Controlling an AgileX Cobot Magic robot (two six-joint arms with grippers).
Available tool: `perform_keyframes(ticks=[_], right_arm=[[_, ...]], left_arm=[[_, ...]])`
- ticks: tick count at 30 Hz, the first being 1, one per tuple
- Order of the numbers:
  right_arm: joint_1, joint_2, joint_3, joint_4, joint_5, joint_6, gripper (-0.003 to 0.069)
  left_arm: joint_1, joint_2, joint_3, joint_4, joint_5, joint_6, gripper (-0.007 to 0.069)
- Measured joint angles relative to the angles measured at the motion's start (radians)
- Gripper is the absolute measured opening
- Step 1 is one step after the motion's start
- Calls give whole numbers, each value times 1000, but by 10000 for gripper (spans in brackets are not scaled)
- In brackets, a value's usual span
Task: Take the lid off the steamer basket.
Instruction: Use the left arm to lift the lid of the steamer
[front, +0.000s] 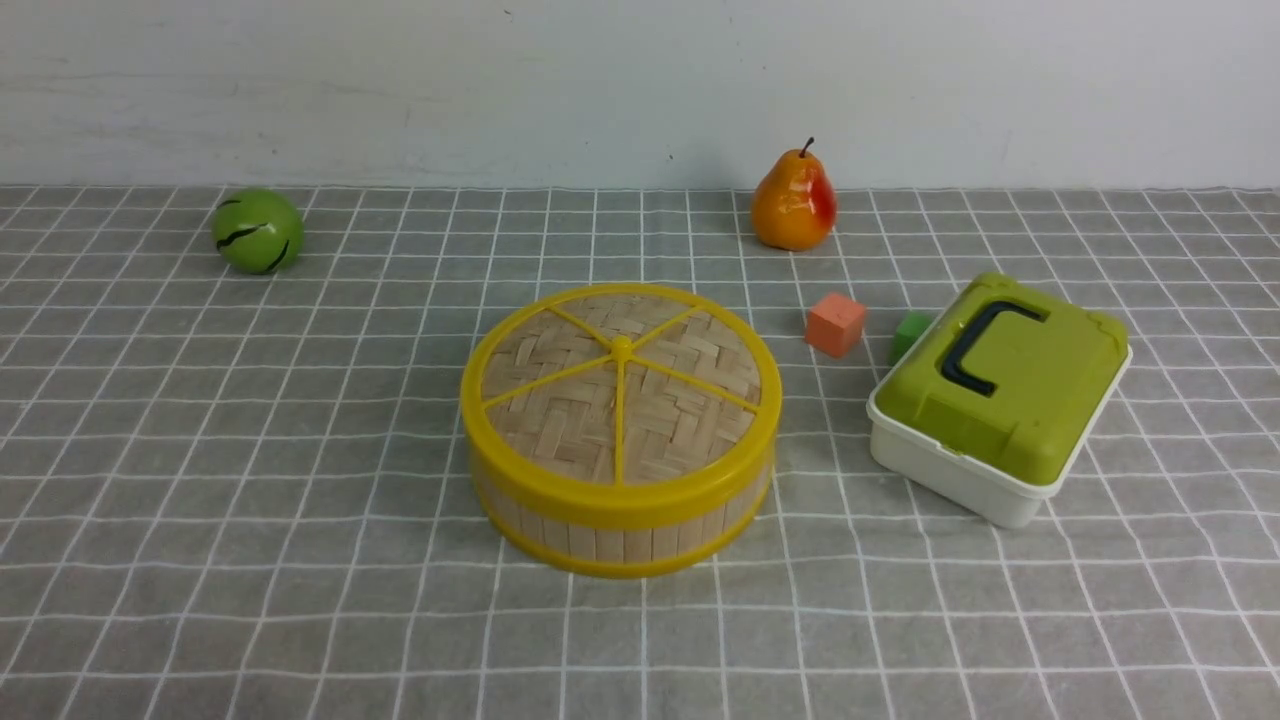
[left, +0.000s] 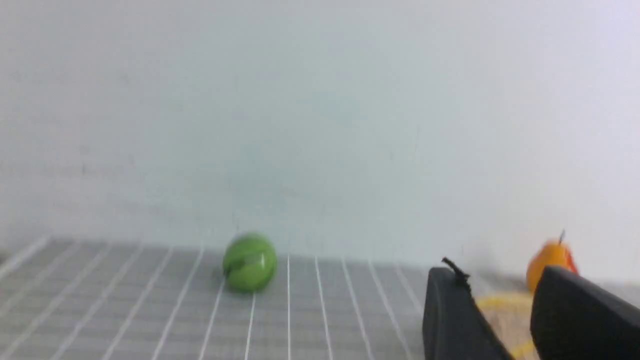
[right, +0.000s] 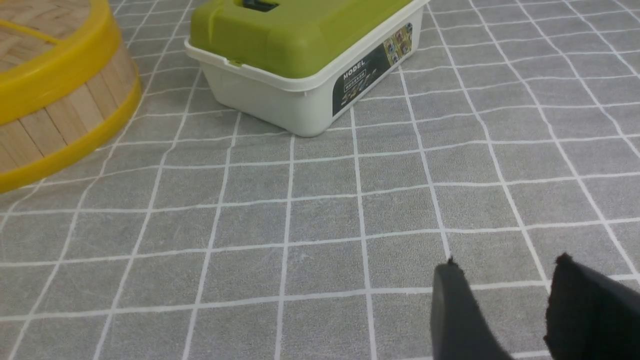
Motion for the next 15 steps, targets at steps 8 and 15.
perform_keyframes(ticks=[8, 15], right_arm=[[0, 0, 0, 0, 0, 0, 241], [0, 0, 0, 0, 0, 0, 241]], left_arm=[[0, 0, -10, -64, -326, -156, 232], [0, 44, -300, -177, -71, -103, 43]])
